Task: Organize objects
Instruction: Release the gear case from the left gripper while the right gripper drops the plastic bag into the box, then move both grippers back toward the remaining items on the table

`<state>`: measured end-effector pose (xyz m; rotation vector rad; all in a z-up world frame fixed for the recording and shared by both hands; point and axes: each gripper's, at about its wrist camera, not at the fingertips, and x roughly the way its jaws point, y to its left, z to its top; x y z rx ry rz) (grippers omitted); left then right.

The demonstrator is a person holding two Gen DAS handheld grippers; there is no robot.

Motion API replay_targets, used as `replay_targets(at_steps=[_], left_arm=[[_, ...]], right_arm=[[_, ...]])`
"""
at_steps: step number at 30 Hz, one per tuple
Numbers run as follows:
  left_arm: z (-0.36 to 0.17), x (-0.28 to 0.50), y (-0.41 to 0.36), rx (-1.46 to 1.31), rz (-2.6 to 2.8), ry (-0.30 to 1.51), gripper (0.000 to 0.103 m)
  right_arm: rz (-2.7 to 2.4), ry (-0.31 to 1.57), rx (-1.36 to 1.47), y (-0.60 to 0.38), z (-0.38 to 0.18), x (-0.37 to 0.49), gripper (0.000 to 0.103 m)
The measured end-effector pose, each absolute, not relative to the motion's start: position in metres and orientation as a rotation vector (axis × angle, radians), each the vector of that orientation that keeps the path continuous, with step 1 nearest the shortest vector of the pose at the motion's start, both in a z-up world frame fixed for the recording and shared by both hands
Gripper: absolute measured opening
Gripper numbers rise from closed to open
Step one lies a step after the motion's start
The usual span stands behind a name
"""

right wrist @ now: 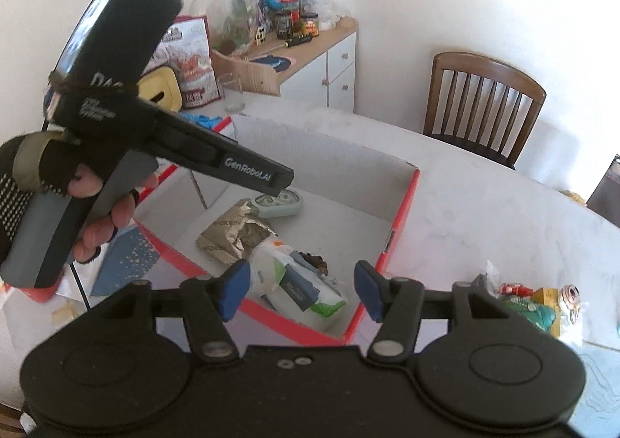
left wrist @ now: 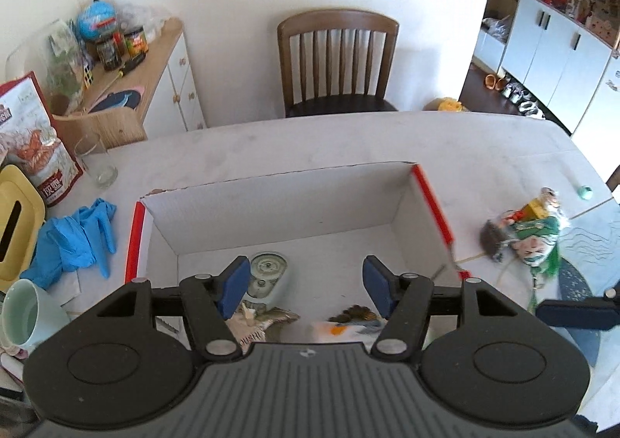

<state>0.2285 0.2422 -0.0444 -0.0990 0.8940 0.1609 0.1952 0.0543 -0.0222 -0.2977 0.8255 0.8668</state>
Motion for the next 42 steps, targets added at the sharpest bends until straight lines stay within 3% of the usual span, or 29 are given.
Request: replay_targets(at_steps=[9,19,28,32,42], left_arm=[[-0.036,0.203,0.199,-0.108,0.145,0.877,0.076],[-0.033,0.19,0.13,-0.15,0.104,0.838,0.083],[-0.04,0.186,0.072,-0.143,0.094,0.803,0.084],[-0.044,0.19,0.051,-0.135,0.082,0.795,0.095],[-0.065,0.218,0.008,-0.15,0.027,0.804,0.101]], right_arm=[[0.888,0.806,-0.217,0.002,-0.018,0.19,0.072],[0.854,0.802,-0.167,-0.071,-0.028,0.196,0.091],[0.794,0.798,-0.12,-0.14,-0.038,0.208,0.093],[0.757,0.799,-0.105,-0.172,-0.043,0.217,0.093],[0.593,0.818,-0.055,-0.257,-0.062,0.261,0.093]])
